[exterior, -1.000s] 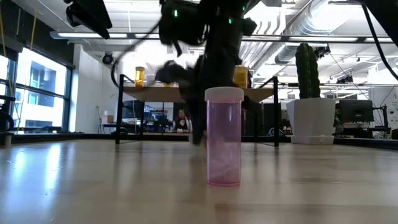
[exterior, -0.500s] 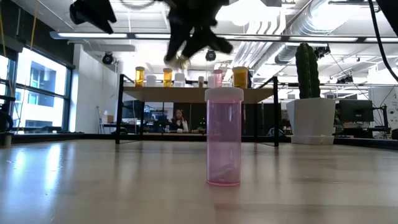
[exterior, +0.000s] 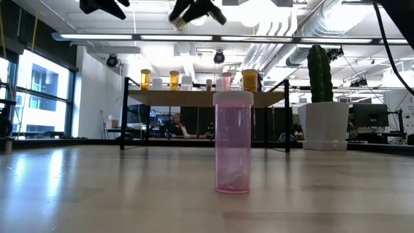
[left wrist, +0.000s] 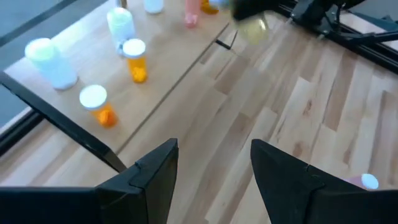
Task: Pick and place medicine bottles onto shelf by color
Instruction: Put the yellow pill bottle on the shelf
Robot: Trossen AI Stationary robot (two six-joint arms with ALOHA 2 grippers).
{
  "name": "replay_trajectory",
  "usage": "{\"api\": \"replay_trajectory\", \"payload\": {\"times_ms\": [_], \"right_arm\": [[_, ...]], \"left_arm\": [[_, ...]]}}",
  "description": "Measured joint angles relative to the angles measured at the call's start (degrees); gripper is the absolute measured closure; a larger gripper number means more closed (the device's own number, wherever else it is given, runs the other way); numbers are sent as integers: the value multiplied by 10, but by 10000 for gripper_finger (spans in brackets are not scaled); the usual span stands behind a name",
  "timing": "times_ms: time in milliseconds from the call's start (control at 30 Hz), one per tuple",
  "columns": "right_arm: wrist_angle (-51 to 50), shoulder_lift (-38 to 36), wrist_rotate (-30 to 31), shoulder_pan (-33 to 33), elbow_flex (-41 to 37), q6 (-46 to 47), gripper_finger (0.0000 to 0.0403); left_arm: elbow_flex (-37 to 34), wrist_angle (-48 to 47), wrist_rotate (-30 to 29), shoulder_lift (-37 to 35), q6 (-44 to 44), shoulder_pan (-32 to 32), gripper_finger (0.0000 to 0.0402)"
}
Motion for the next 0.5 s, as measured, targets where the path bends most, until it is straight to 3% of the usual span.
{"api": "replay_trajectory", "payload": {"times_ms": [167, 500], "right_arm": [[9, 0, -42, -25, 60, -64, 345], [147, -26, -213, -65, 49, -162, 345]], "left_arm": [[0, 18, 35, -1, 31, 31, 209], [0, 169, 110, -1, 89, 98, 209]]}}
